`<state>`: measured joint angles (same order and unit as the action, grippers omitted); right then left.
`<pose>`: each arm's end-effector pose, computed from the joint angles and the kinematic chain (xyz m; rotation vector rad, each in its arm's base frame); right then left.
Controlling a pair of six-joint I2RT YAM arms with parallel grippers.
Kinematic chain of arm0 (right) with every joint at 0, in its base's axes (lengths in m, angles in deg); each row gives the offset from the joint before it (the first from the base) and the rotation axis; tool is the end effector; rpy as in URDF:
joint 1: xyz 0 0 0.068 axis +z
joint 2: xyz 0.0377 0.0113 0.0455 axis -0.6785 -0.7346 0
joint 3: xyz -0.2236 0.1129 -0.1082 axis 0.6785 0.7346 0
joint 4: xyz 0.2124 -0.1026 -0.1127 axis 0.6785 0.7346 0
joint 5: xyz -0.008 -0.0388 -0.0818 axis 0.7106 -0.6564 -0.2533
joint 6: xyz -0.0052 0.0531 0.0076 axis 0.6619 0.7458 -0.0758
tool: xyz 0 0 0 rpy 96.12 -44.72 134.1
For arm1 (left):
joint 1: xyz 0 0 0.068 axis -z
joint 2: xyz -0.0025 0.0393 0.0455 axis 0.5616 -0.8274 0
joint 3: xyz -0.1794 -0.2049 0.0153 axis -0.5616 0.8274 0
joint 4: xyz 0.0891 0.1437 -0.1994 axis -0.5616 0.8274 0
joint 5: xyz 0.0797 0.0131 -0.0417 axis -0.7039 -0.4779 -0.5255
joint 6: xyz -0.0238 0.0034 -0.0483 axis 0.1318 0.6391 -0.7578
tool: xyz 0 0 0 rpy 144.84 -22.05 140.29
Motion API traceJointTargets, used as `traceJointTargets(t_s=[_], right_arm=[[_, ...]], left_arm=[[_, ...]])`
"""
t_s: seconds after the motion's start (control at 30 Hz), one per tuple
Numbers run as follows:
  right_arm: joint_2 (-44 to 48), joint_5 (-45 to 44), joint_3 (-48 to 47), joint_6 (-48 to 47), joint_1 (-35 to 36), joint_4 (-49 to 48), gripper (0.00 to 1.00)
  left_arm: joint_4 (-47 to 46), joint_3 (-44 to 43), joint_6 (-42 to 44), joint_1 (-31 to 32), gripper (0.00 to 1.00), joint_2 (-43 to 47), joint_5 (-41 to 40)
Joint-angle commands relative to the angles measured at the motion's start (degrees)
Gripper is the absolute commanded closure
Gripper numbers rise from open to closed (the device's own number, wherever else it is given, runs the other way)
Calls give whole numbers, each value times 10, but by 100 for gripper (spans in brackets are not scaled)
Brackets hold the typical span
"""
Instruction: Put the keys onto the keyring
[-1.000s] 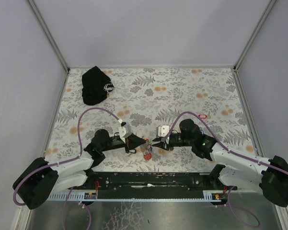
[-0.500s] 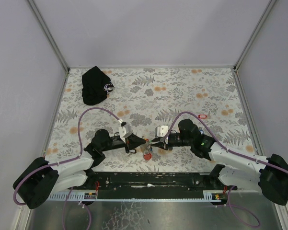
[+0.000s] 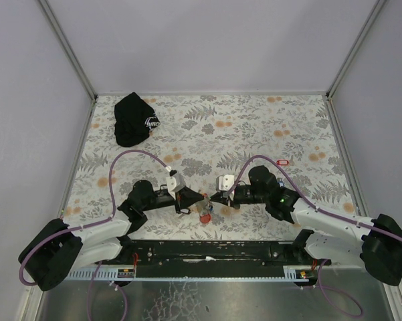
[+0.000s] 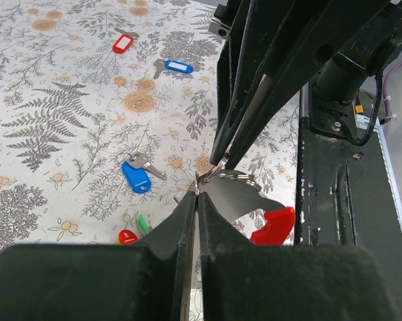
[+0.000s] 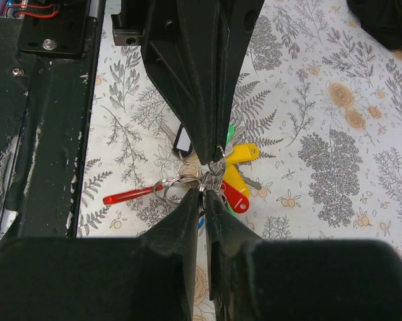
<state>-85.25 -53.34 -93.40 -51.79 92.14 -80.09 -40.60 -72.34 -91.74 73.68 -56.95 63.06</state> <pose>0.1362 0.1880 0.2356 -1.4045 1.2789 0.8531 0.1361 -0.1393 0.1873 0.9972 1.3928 -1.0645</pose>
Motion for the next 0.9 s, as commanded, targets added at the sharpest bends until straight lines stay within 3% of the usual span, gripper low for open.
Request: traceJointTargets(t_s=[0.0, 0.13, 0.33, 0.47, 0.57, 0.87], right_arm=[[-3, 3, -30, -3, 6, -14, 88], [0, -8, -33, -3, 6, -14, 96], [-1, -19, -37, 5, 6, -16, 100], [-2, -31, -35, 17, 6, -34, 100], [-9, -31, -38, 24, 6, -49, 100], [-41, -32, -14, 96, 5, -172, 100]], left_arm=[[1, -12, 1, 2, 100, -3, 10], [1, -10, -3, 2, 99, 1, 1], [-1, 5, -17, 2, 75, 30, -47], [4, 17, -27, 2, 65, 61, -111], [17, 22, -35, 1, 62, 83, -155], [-41, 62, -70, -6, 63, 143, -131]])
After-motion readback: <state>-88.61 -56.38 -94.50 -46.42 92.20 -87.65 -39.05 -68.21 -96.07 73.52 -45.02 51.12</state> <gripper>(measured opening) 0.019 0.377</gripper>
